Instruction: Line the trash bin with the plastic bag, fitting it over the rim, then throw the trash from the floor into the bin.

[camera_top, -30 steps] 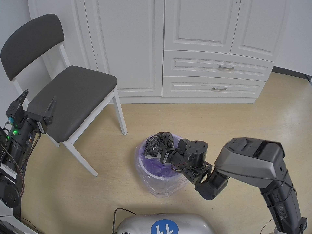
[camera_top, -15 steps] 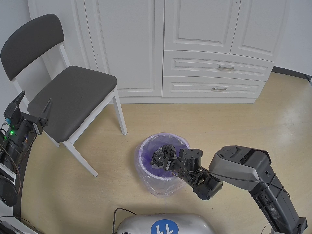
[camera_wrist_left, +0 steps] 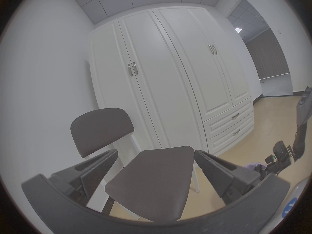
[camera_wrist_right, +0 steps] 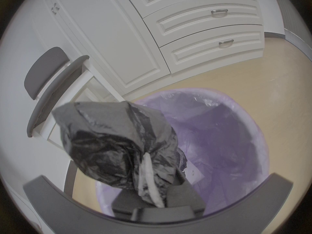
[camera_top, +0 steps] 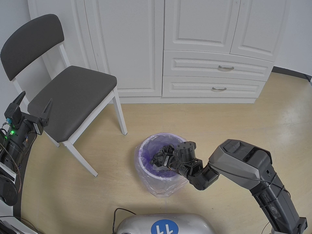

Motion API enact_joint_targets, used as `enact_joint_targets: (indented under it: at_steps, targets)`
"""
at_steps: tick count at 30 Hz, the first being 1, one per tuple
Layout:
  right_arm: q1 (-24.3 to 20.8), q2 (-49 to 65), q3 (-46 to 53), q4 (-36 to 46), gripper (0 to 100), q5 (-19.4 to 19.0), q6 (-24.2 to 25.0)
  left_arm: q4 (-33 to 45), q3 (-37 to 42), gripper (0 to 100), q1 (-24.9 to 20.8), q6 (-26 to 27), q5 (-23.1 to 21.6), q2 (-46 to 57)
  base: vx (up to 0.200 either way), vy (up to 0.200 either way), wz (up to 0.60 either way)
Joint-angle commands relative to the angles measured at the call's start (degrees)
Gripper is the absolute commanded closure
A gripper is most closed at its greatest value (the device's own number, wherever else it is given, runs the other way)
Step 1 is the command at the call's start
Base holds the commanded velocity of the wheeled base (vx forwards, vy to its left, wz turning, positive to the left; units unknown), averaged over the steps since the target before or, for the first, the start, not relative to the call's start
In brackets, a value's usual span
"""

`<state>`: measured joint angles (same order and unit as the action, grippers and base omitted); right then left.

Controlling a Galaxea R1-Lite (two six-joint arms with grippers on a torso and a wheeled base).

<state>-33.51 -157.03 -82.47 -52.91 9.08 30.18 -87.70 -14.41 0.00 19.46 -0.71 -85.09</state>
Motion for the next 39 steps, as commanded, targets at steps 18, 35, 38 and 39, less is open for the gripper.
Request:
enact_joint_targets:
  at_steps: [18, 35, 38, 39]
  targets:
    - [-0.15, -0.03, -5.51, 8.35, 0, 1.64, 2.86, -0.02, -0.09, 0, -0.18, 1.55, 0.0, -0.6, 0.0, 0.0, 0.0]
    - [0.82, 9.37, 0.99, 9.14, 0, 3.93, -0.04, -0.1, -0.53, 0, 0.44, 1.46, 0.09, -2.98, 0.0, 0.0, 0.0]
    - [5.91, 17.46, 9.96, 9.05, 0, 2.26, -14.28, -0.02, -0.62, 0, 0.44, 1.55, 0.27, -4.47, 0.0, 0.0, 0.0]
    - [7.41, 19.48, 11.81, 8.35, 0, 1.11, -17.62, -0.02, -0.36, 0, 0.44, 1.64, 0.36, -4.73, 0.0, 0.0, 0.0]
